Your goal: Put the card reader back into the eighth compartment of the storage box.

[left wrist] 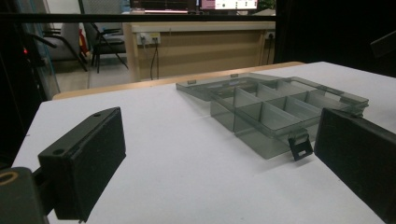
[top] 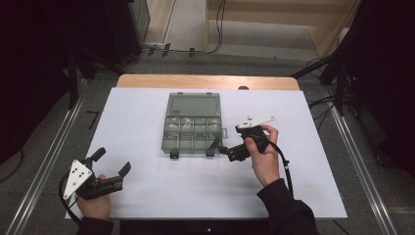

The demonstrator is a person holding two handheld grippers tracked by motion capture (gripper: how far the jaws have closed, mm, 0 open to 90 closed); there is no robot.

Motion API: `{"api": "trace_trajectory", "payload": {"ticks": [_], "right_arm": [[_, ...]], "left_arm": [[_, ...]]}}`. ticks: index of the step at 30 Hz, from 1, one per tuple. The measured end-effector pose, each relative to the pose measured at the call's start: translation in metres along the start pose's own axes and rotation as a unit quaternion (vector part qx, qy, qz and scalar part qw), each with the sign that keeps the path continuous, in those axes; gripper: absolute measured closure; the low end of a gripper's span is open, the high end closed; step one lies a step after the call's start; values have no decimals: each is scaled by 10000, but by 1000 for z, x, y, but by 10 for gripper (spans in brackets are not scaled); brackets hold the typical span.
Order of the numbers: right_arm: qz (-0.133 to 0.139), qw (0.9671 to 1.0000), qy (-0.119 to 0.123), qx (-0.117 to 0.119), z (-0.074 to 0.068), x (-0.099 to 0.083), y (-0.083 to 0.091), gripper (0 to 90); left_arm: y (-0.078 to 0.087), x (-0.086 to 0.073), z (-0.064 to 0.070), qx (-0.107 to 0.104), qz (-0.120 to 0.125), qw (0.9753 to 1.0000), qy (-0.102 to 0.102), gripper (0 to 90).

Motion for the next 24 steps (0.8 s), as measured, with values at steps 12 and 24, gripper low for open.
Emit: {"api": "trace_trajectory", "payload": {"ticks": [12,24], "right_arm": [[310,9995,14,-59,5,-11,20,0],[460,9988,-32,-157,13,-27,36,0]], "left_arm": [[0,0,0,8,-2,10000,-1,23],[0,0,0,9,5,10000,-1,23]]}}
Point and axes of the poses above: each handheld gripper's, and its own axes: y roughly backward along the jaws, x roughly out of its top, z roughly to its right, the point moved 8 cm from there along -y, roughly forward along the jaws, and after that the axes turned 10 degrees about x, right-handed, at the moved point
